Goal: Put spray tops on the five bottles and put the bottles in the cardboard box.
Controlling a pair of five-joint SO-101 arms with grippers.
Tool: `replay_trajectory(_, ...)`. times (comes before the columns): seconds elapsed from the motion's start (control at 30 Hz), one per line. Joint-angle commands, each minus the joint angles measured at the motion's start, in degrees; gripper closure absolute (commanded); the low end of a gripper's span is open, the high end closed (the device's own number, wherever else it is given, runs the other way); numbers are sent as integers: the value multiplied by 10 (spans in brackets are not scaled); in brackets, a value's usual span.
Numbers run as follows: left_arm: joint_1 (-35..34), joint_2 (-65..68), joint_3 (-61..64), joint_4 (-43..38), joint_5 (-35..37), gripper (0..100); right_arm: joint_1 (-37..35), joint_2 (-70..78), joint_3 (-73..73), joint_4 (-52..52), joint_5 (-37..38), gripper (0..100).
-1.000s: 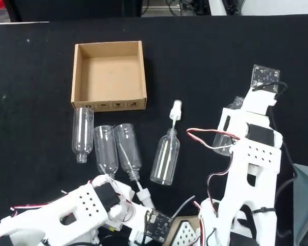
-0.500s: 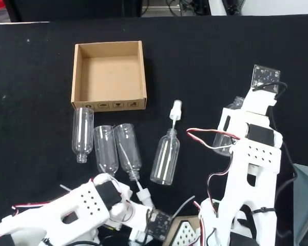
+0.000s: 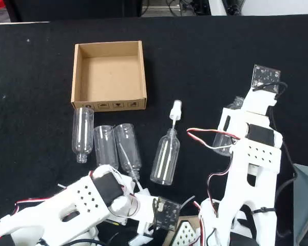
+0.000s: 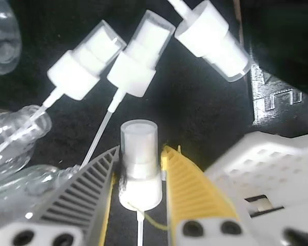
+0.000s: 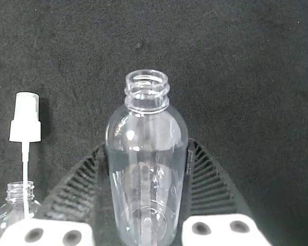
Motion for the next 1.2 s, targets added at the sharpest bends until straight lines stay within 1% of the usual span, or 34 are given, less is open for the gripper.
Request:
replay_trajectory(0.0,1,-8,-92,37,45,958,11,-25,0,-14,2,937)
replay_trajectory(0.17,1,-8,-153,63,73,958,11,-30,-1,-2,2,938)
replay_trajectory(0.53,1,-8,-255,63,156,972,11,-30,-3,-1,2,938)
replay_trajectory(0.67,1,-8,-297,61,178,972,11,-30,-17,26,2,938)
replay_trajectory(0.9,2,-8,-327,59,184,971,10,-31,-22,35,2,938)
replay_trajectory(0.97,3,-8,-335,59,185,970,-1,-40,-28,49,3,938)
replay_trajectory(1.0,3,-9,-340,59,197,970,-10,-49,-29,61,10,938)
replay_trajectory(1.1,2,-9,-349,55,264,970,-38,-79,-29,84,35,938)
replay_trajectory(1.17,2,-9,-348,33,312,970,-46,-93,-26,87,38,938)
